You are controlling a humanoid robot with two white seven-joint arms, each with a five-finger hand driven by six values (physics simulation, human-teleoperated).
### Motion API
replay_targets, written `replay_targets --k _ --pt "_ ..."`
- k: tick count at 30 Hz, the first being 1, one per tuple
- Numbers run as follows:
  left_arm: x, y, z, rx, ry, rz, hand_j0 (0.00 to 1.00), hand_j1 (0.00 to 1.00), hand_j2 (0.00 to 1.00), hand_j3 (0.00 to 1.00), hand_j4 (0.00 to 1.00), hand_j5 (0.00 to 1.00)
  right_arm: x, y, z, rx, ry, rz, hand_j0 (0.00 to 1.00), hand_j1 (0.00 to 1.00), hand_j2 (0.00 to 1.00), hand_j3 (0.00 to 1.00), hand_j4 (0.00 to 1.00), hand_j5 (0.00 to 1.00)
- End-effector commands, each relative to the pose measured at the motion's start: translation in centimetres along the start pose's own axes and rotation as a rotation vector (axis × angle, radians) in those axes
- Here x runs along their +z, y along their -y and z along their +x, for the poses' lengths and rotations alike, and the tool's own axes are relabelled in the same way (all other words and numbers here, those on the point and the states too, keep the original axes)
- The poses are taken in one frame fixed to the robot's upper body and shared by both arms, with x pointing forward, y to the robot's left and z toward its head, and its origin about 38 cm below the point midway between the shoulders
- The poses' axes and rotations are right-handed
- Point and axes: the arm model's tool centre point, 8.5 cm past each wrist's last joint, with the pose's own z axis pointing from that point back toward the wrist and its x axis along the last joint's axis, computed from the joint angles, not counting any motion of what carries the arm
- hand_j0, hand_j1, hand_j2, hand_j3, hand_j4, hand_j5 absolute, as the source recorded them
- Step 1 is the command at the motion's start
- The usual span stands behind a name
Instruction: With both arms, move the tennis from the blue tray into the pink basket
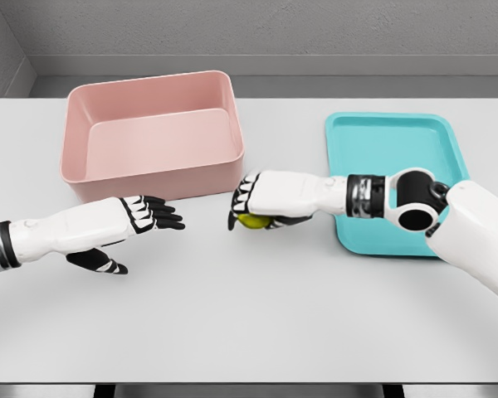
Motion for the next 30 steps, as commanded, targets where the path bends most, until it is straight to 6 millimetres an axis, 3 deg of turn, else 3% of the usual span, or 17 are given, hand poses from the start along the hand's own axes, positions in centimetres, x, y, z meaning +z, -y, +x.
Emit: replay_targets --k 1,7,10,18,20,22,30 --pt "0.05 -0.09 -0.01 0.006 0.0 0.006 1.0 1.0 1.0 1.0 1.0 1.0 -0.34 -0.39 0.08 -0.003 0.003 0.011 0.61 0.61 0.61 0.61 0.61 0.61" --pt "0.02 0.11 0.03 0.011 0.001 0.003 1.0 1.0 1.0 1.0 1.0 1.0 -0.34 -0.99 0.01 -0.013 -0.001 0.022 0.62 0.62 0.62 0.62 0.62 0.62" --pt "0.01 0.16 0.06 0.019 0.002 0.007 1.0 1.0 1.0 1.0 1.0 1.0 -0.22 -1.03 -0.26 -0.018 -0.009 0.021 0.77 0.77 0.77 0.77 0.77 0.77" --pt "-0.03 0.18 0.07 0.02 0.003 0.007 1.0 1.0 1.0 1.0 1.0 1.0 -0.14 -0.94 -0.4 -0.017 -0.013 0.02 0.82 0.82 0.82 0.82 0.82 0.82" --pt "-0.05 0.23 0.09 0.021 0.004 0.006 1.0 1.0 1.0 1.0 1.0 1.0 -0.26 -0.8 -0.28 -0.015 -0.009 0.015 0.92 0.92 0.92 0.92 0.92 0.92" --pt "0.0 0.2 0.07 0.02 0.003 0.006 1.0 1.0 1.0 1.0 1.0 1.0 -0.31 -0.81 -0.29 -0.016 -0.009 0.015 0.96 0.96 0.96 0.96 0.96 0.96" --pt "-0.04 0.19 0.05 0.024 0.003 0.009 1.0 1.0 1.0 1.0 1.0 1.0 -0.08 -0.79 -0.44 -0.013 -0.015 0.024 0.98 0.98 0.98 0.98 0.98 0.98"
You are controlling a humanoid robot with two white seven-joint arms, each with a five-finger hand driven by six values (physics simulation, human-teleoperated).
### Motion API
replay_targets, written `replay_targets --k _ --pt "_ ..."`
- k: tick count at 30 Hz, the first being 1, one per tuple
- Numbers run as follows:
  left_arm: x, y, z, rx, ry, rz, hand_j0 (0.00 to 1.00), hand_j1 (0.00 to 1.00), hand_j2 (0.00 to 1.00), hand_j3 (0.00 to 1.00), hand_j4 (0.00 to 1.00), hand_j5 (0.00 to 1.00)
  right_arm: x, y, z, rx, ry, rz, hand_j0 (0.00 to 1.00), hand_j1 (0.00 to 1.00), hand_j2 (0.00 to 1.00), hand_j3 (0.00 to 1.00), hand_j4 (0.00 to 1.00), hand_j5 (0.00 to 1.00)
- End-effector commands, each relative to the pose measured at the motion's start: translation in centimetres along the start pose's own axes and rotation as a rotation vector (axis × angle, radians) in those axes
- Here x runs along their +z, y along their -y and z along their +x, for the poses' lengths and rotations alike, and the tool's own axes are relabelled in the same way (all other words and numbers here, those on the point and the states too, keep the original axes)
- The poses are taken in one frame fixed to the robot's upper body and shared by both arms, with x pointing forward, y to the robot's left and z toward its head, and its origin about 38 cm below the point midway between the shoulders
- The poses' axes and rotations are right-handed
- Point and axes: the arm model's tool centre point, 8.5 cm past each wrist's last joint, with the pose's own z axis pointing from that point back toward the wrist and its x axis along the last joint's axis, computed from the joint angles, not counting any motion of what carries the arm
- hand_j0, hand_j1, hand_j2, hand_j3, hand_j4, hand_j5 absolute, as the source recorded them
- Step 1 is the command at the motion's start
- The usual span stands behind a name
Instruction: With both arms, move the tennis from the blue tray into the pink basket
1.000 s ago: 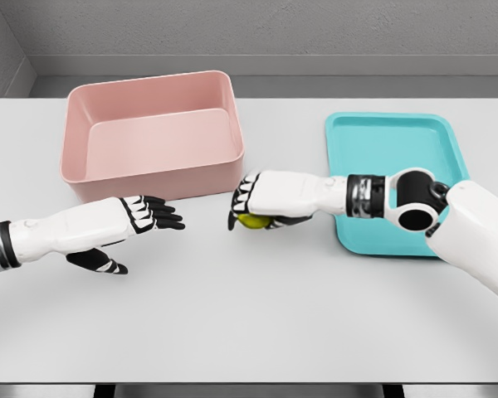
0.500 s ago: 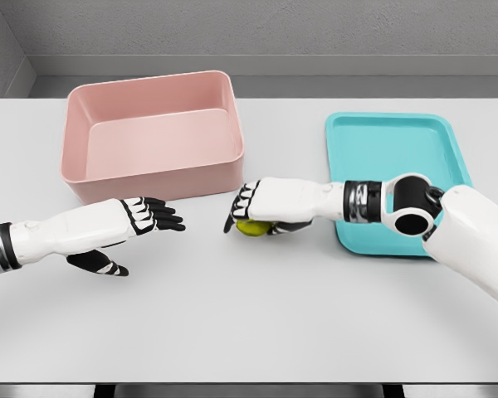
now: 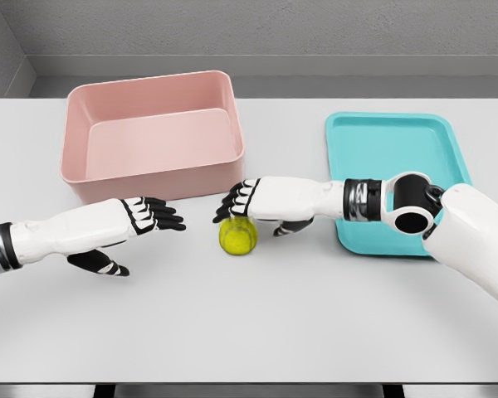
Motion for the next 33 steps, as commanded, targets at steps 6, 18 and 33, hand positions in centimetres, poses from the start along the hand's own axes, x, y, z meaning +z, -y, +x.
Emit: replay_targets --k 6,18,33 --pt "-0.1 -0.1 0.0 0.027 0.006 0.017 1.0 1.0 1.0 1.0 1.0 1.0 4.7 2.8 -1.9 0.04 -0.093 -0.06 0.99 0.99 0.99 0.99 0.99 0.99" --pt "-4.7 -0.9 1.3 0.03 0.109 0.106 1.0 1.0 1.0 1.0 1.0 1.0 19.3 5.2 -3.1 0.15 -0.355 0.017 1.0 1.0 1.0 1.0 1.0 1.0" --pt "-9.2 -1.1 3.1 0.054 0.25 -0.019 1.0 1.0 1.0 1.0 1.0 1.0 25.8 6.4 -1.1 0.094 -0.419 0.018 1.0 1.0 1.0 1.0 1.0 1.0"
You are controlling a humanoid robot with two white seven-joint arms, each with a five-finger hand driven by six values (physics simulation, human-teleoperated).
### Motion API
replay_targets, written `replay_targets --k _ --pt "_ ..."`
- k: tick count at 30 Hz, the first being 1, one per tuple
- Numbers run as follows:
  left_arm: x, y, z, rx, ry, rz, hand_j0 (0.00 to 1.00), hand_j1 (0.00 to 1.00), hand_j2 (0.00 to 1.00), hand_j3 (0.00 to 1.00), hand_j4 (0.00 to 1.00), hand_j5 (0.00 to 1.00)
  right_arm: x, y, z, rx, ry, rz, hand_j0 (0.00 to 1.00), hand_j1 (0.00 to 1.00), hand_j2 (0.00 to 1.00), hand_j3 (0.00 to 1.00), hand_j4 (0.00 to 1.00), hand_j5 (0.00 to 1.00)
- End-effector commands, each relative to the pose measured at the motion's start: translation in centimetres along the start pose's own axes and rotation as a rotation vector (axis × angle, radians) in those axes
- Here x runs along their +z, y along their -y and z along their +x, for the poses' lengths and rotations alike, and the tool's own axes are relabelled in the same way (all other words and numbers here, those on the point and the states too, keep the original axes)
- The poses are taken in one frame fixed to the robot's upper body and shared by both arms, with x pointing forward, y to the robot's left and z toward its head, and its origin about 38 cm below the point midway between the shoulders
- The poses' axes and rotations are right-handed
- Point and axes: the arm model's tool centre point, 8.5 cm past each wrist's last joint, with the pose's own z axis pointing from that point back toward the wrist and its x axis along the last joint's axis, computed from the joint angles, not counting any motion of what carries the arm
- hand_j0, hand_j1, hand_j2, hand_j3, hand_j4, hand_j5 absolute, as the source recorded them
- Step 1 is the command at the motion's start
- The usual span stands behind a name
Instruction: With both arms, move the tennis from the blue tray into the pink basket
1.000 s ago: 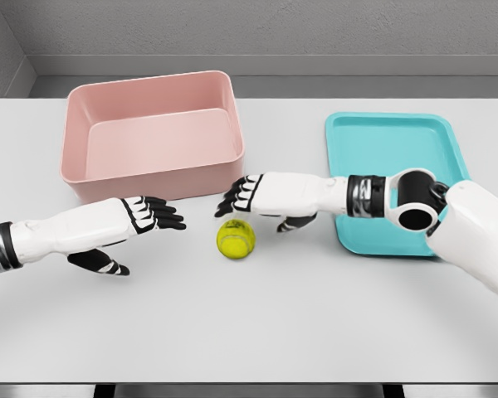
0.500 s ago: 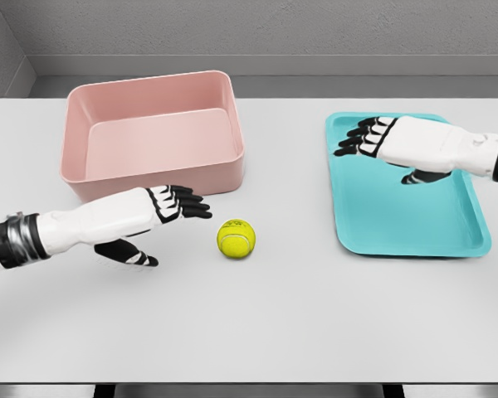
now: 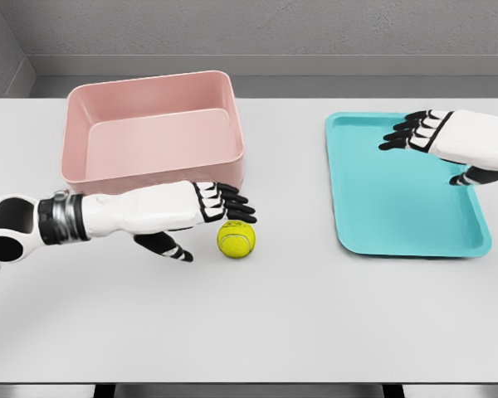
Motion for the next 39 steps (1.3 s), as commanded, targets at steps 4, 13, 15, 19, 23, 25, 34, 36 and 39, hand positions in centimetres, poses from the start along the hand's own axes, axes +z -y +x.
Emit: replay_targets --k 4,13,15,19,23,25,34,36,39 --pt "-0.5 2.2 0.4 0.111 0.032 -0.058 1.0 1.0 1.0 1.0 1.0 1.0 1.7 0.4 -0.4 0.003 -0.03 0.018 1.0 1.0 1.0 1.0 1.0 1.0" --pt "-0.2 1.2 -0.7 0.118 0.013 -0.091 1.0 1.0 1.0 1.0 1.0 1.0 1.6 -0.6 -0.1 -0.012 -0.019 0.043 1.0 1.0 1.0 1.0 1.0 1.0" --pt "0.0 1.1 -1.0 0.117 0.004 -0.093 1.0 1.0 1.0 1.0 1.0 1.0 1.5 -0.6 0.0 -0.012 -0.018 0.042 1.0 1.0 1.0 1.0 1.0 1.0" --pt "-0.9 -0.1 -1.5 0.128 0.014 -0.058 1.0 1.0 1.0 1.0 1.0 1.0 1.3 -1.1 0.2 -0.022 -0.009 0.05 1.0 1.0 1.0 1.0 1.0 1.0" --pt "-1.9 -0.2 -2.2 0.137 0.017 -0.048 1.0 1.0 1.0 1.0 1.0 1.0 1.4 -1.1 0.2 -0.02 -0.012 0.052 1.0 1.0 1.0 1.0 1.0 1.0" --pt "-2.3 -0.1 -2.5 0.142 0.016 -0.045 1.0 1.0 1.0 1.0 1.0 1.0 1.2 -1.3 0.3 -0.024 -0.007 0.055 1.0 1.0 1.0 1.0 1.0 1.0" --pt "-3.0 0.1 -2.4 0.142 0.025 -0.047 1.0 1.0 1.0 1.0 1.0 1.0 1.1 -1.6 0.4 -0.033 -0.004 0.057 1.0 1.0 1.0 1.0 1.0 1.0" --pt "-2.8 0.1 -2.8 0.147 0.015 -0.045 1.0 1.0 1.0 1.0 1.0 1.0 1.1 -1.6 0.3 -0.032 -0.005 0.058 1.0 1.0 1.0 1.0 1.0 1.0" --pt "-2.8 0.4 -3.7 0.165 -0.009 -0.038 1.0 1.0 1.0 1.0 1.0 1.0 1.1 -1.6 0.3 -0.033 -0.005 0.057 1.0 1.0 1.0 1.0 1.0 1.0"
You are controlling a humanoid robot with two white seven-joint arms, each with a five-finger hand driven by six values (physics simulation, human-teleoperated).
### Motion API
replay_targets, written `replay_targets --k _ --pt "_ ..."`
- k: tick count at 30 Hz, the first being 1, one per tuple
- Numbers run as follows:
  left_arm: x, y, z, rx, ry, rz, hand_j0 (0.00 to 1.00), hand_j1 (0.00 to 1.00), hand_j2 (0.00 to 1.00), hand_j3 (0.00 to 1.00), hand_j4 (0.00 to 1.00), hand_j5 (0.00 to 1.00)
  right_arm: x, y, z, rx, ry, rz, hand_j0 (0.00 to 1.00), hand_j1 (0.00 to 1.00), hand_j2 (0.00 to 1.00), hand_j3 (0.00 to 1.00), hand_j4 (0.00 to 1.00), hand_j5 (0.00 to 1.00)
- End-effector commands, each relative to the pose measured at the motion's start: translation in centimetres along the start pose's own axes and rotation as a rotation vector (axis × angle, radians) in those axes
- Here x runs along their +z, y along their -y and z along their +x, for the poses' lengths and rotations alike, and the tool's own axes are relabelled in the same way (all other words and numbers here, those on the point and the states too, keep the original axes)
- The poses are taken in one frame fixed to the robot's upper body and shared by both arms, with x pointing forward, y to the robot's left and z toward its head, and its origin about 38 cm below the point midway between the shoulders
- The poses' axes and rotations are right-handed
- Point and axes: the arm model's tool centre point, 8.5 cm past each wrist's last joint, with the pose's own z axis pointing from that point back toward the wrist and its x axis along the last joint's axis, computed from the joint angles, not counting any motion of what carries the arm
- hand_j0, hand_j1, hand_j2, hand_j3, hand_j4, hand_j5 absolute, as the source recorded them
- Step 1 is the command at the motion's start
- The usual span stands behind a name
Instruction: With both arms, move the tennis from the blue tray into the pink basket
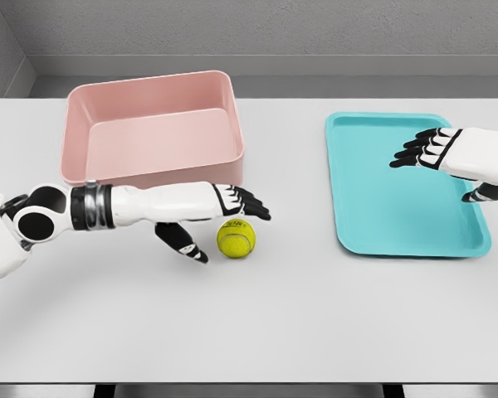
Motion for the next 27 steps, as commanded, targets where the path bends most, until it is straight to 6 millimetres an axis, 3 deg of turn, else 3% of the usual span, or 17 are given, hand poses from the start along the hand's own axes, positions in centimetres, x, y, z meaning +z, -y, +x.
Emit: replay_targets --k 1,4,12,27 --pt "-0.4 0.0 -0.9 0.023 -0.014 0.013 1.0 1.0 1.0 1.0 1.0 1.0 0.1 0.1 0.0 -0.005 -0.002 -0.003 1.0 1.0 1.0 1.0 1.0 1.0" --pt "-2.0 0.3 -1.3 0.03 -0.002 -0.032 1.0 1.0 1.0 1.0 1.0 1.0 0.0 -0.1 0.0 -0.007 0.0 -0.003 1.0 1.0 1.0 1.0 1.0 1.0" --pt "-1.9 1.1 -1.4 0.049 -0.006 -0.051 1.0 1.0 1.0 1.0 1.0 1.0 0.0 -0.2 -0.2 -0.013 -0.005 -0.001 1.0 1.0 1.0 1.0 1.0 1.0" --pt "-0.7 1.7 -3.8 0.079 -0.086 -0.05 1.0 1.0 1.0 1.0 1.0 1.0 0.2 -0.5 -0.2 -0.016 -0.008 0.01 1.0 1.0 1.0 1.0 1.0 1.0"
